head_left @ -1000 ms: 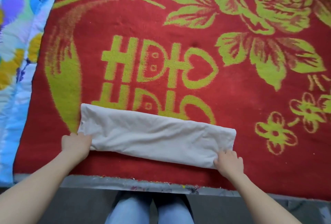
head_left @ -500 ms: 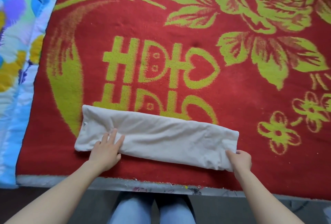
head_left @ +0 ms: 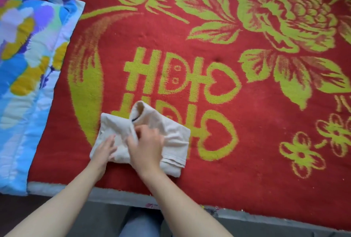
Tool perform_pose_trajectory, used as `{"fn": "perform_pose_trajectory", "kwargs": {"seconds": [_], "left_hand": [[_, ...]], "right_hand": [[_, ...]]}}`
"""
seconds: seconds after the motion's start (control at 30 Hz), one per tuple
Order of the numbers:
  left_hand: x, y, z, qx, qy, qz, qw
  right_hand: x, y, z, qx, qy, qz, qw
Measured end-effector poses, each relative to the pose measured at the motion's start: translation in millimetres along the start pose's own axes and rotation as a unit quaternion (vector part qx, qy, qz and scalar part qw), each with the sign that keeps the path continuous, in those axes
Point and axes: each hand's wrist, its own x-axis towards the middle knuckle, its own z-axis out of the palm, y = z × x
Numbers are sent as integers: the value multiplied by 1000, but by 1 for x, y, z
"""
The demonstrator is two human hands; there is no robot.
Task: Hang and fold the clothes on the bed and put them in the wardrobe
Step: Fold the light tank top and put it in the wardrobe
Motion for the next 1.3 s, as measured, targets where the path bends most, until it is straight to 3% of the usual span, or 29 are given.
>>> {"fn": "perform_pose_trajectory", "kwargs": {"seconds": [0.1, 0.27, 0.3, 0.33, 0.37, 0.43, 0.47, 0.5, 0.53, 0.63, 0.7, 0.93, 1.07, 1.17, 1.3], "left_hand": [[-1, 11, -28, -256, -14, -93, 962], [3, 7, -47, -203, 37, -90, 974], [3, 3, -45, -152, 64, -61, 984], [3, 0, -42, -47, 104, -8, 993], [2, -4, -40, 109, 145, 64, 981], [-2, -8, -33, 383, 167, 221, 881], [-1, -12, -28, 469, 143, 284, 824], [-1, -16, -22, 509, 116, 321, 790], [2, -16, -17, 513, 103, 321, 789], [23, -1, -6, 359, 148, 184, 903], [38, 10, -6, 310, 157, 121, 930], [46, 22, -9, 257, 143, 0, 956], [33, 28, -23, 158, 114, 24, 981], [16, 20, -40, 136, 139, 58, 979], [6, -11, -54, 152, 158, 37, 975]], "right_hand": [[-6, -16, 37, 44, -85, -53, 994], [-24, 58, 35, -155, -116, -65, 979], [-27, 71, 32, -208, -95, -73, 971], [-28, 80, 26, -253, -75, -88, 960], [-29, 86, 22, -294, -64, -96, 949], [-29, 94, 19, -368, -66, -89, 923], [-29, 98, 19, -387, -72, -87, 915], [-28, 103, 18, -397, -76, -85, 911], [-27, 106, 18, -404, -80, -83, 907], [-25, 110, 21, -418, -74, -84, 902], [-25, 111, 23, -415, -63, -91, 903], [-27, 118, 22, -416, -59, -90, 903], [-26, 118, 24, -401, -48, -93, 910], [-27, 121, 28, -393, -48, -128, 909], [-32, 126, 38, -427, -80, -144, 889]]}}
